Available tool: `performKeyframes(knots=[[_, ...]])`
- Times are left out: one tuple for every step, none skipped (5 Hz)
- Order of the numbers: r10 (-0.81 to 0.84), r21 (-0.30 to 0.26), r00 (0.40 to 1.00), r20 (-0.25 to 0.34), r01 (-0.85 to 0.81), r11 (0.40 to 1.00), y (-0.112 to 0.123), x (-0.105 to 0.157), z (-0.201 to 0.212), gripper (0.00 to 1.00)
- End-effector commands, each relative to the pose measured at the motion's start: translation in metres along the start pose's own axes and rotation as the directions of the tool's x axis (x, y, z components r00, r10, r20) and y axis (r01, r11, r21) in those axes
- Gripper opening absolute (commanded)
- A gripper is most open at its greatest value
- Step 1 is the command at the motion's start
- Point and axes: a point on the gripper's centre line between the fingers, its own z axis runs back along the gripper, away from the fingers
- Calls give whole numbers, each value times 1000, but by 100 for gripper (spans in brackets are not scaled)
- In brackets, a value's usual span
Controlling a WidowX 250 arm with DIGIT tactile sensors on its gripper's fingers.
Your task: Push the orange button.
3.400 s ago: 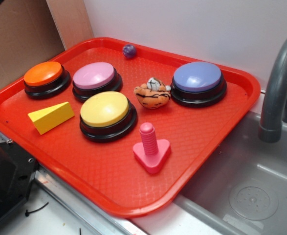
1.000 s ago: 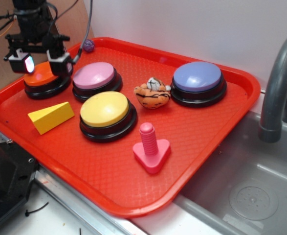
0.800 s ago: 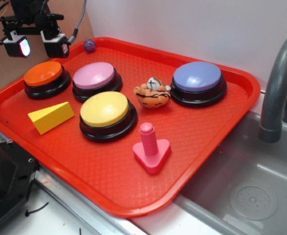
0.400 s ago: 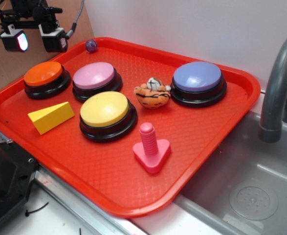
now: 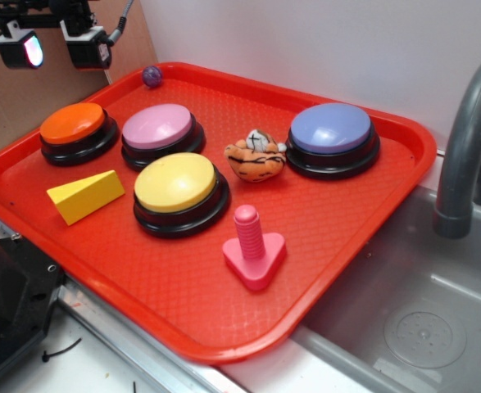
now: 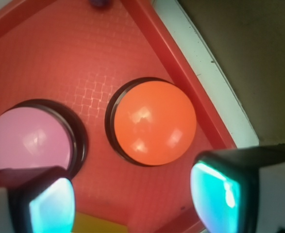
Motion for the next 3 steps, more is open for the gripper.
performKeyframes(knots=[[-6,19,994,113,4,1000,5,6,33,100],[-13,23,989,148,10,1000,2,4,44,100],[-54,20,982,181,51,998,-2,-2,53,100]])
